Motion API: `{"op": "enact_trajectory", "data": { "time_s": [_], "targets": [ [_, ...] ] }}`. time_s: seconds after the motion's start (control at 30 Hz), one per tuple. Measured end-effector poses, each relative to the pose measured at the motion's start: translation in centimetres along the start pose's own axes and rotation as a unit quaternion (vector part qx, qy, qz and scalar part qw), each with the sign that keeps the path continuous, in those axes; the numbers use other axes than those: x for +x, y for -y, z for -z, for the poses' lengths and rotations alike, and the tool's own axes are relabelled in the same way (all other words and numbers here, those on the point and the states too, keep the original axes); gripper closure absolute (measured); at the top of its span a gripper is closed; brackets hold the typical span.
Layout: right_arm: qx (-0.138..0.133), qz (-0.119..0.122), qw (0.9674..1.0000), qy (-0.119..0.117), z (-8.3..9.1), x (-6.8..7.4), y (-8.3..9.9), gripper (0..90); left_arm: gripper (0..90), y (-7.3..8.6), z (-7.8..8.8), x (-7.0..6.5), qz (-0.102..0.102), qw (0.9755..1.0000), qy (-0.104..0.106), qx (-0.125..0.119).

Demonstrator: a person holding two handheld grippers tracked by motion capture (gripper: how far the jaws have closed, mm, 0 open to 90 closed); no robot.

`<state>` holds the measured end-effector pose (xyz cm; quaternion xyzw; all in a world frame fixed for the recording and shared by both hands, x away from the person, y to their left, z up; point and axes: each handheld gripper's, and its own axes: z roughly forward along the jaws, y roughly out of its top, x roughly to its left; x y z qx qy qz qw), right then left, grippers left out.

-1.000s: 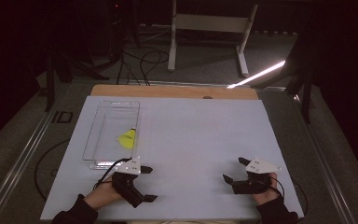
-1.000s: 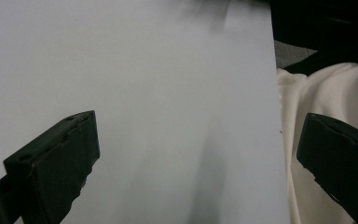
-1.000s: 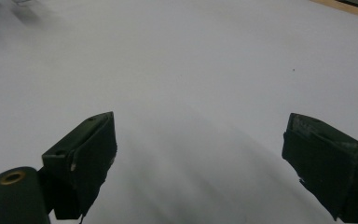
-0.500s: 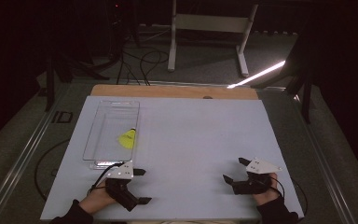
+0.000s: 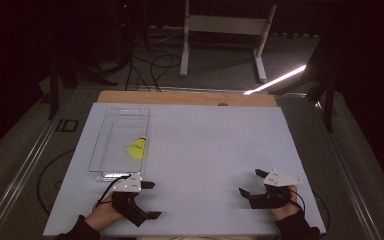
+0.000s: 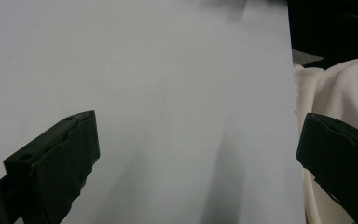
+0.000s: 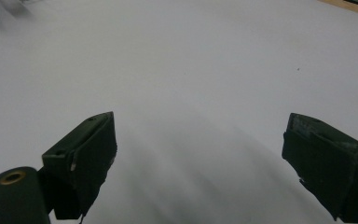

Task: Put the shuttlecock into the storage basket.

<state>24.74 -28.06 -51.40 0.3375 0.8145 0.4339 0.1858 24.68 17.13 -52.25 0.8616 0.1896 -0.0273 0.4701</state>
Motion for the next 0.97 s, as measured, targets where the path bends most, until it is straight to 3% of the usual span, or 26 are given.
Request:
{"op": "enact_trajectory", "data": {
  "time_s": [0.5, 0.97],
  "targets": [
    [0.003, -0.001, 1.0000, 0.001, -0.07, -0.08, 0.10, 9.9, 0.1, -0.29, -0.37, -0.20, 0.014, 0.9997, -0.002, -0.019],
    [0.008, 0.000, 1.0000, 0.003, -0.12, -0.09, 0.14, 9.9, 0.1, -0.34, -0.76, -0.31, 0.010, 0.9998, -0.002, -0.015]
  ]
}}
